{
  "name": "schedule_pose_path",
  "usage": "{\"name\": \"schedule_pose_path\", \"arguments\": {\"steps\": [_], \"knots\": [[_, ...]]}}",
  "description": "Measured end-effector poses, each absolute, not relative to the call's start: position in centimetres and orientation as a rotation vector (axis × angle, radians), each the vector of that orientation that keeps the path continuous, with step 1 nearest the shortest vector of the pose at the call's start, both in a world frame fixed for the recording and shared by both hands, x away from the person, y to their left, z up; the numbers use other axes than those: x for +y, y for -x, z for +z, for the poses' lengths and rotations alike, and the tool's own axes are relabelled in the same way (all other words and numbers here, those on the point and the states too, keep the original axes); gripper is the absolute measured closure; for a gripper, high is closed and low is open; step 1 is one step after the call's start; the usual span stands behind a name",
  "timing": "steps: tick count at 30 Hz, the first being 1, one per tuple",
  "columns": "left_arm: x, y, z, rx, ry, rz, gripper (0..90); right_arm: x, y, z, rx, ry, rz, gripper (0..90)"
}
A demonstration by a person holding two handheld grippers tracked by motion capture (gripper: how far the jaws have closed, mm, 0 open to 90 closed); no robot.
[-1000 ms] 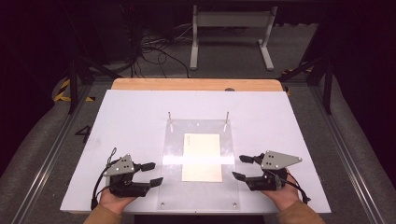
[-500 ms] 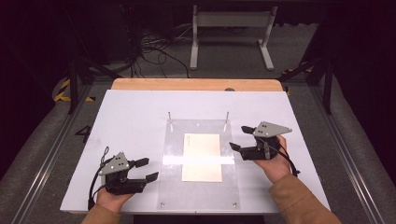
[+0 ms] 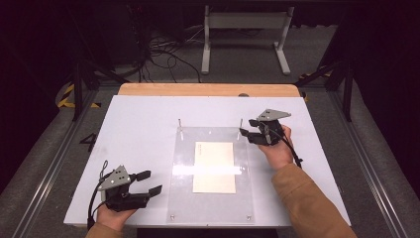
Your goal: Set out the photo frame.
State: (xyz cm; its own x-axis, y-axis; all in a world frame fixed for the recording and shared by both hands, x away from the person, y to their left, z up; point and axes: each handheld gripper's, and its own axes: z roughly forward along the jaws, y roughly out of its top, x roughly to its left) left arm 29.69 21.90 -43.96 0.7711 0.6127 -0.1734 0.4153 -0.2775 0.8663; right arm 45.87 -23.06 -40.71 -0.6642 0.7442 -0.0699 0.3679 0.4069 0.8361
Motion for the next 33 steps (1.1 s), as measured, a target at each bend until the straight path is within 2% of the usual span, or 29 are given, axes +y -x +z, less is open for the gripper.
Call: {"name": "schedule_pose_path", "arguments": {"steps": [13,14,17,20,22,23,33], "knots": [[21.4,-30.3,-44.2,0.765,-1.928,0.214,31.1,-22.0,-48.8,-42.5,2.236,-0.967,1.145,61.5],[21.3,-30.4,-44.3,0.763,-1.930,0.212,31.2,-22.0,-48.9,-42.5,2.236,-0.975,1.146,64.9],[21.2,-30.5,-44.3,0.761,-1.930,0.210,31.2,-22.0,-49.3,-42.6,2.250,-1.012,1.178,63.2],[21.1,-30.5,-44.3,0.757,-1.932,0.210,31.3,-21.7,-49.5,-42.8,2.235,-1.001,1.137,65.0],[21.1,-30.5,-44.3,0.757,-1.932,0.210,31.3,-21.6,-49.6,-42.9,2.233,-0.994,1.117,68.3],[21.1,-30.5,-44.3,0.759,-1.934,0.207,31.3,-21.4,-49.7,-43.2,2.245,-0.984,1.096,73.4],[21.0,-30.6,-44.5,0.760,-1.938,0.206,31.2,-21.3,-49.9,-43.6,2.196,-1.080,1.126,84.0]]}}
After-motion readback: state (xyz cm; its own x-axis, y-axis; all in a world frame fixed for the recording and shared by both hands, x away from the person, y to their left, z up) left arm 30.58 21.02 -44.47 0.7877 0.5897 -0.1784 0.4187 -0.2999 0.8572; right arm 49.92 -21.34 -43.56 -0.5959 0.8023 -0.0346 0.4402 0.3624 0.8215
